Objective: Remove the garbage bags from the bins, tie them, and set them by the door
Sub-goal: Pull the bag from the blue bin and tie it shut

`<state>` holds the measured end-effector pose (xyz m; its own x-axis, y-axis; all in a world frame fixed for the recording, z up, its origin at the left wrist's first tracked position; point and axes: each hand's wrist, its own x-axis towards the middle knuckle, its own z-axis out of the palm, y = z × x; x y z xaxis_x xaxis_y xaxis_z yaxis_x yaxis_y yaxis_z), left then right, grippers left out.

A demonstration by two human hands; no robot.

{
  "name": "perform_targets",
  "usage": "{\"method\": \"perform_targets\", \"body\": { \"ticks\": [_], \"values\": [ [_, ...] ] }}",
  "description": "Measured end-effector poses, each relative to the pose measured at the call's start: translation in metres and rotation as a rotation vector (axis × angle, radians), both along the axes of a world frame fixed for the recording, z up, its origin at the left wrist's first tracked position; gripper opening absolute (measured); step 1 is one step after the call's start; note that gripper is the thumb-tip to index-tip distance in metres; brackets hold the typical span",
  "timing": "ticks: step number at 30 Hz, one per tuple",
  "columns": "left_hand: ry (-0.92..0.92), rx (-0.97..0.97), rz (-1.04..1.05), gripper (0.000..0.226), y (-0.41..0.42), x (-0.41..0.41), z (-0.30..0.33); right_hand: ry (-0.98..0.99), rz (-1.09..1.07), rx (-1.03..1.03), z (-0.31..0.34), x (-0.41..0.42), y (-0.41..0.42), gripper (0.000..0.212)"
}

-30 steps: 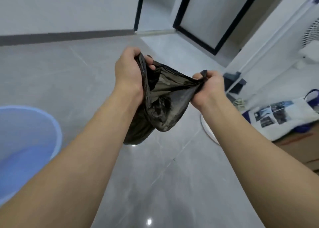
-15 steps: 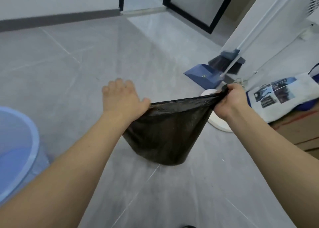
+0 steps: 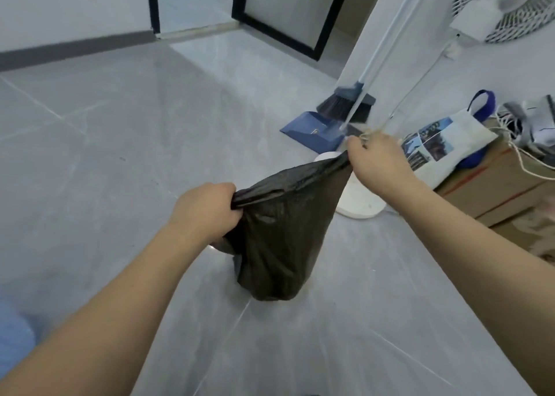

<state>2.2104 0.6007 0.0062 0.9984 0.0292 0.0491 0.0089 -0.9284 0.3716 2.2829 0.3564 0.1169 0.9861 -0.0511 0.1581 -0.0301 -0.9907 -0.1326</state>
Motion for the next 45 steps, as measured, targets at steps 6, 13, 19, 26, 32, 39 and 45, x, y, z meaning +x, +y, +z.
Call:
{"method": "perform_targets", "body": {
  "ticks": [6, 13, 19, 26, 32, 39, 45],
  "values": [
    [-0.27, -0.014, -0.166, 0.023, -0.017, -0.027, 0.025, 0.156, 0.734, -0.406, -0.04, -0.028, 0.018, 0.105],
    [-0.178, 0.093, -0.249, 0.042, 0.001, -0.062, 0.025, 0.541, 0.618, -0.471, -0.1, -0.027, 0.035, 0.029],
    [0.399, 0.438, 0.279, 0.015, 0.047, -0.07, 0.046, 0.452, 0.552, -0.489, -0.094, -0.012, 0.027, 0.022],
    [0.483, 0.071, -0.226, 0.093, 0.007, -0.053, 0.048, 0.861, 0.555, 0.14, -0.076, -0.033, 0.027, 0.023],
    [0.586, 0.278, -0.13, 0.037, -0.002, -0.048, -0.034, 0.801, 0.575, -0.112, -0.076, -0.039, -0.019, 0.039],
    [0.19, 0.197, -0.091, 0.011, -0.026, -0.036, -0.024, 0.939, 0.377, 0.094, -0.111, -0.046, -0.015, 0.086],
    [0.052, 0.238, -0.035, 0.011, -0.003, -0.027, 0.028, 0.619, 0.518, -0.209, -0.106, -0.031, 0.017, 0.02]
  ]
}}
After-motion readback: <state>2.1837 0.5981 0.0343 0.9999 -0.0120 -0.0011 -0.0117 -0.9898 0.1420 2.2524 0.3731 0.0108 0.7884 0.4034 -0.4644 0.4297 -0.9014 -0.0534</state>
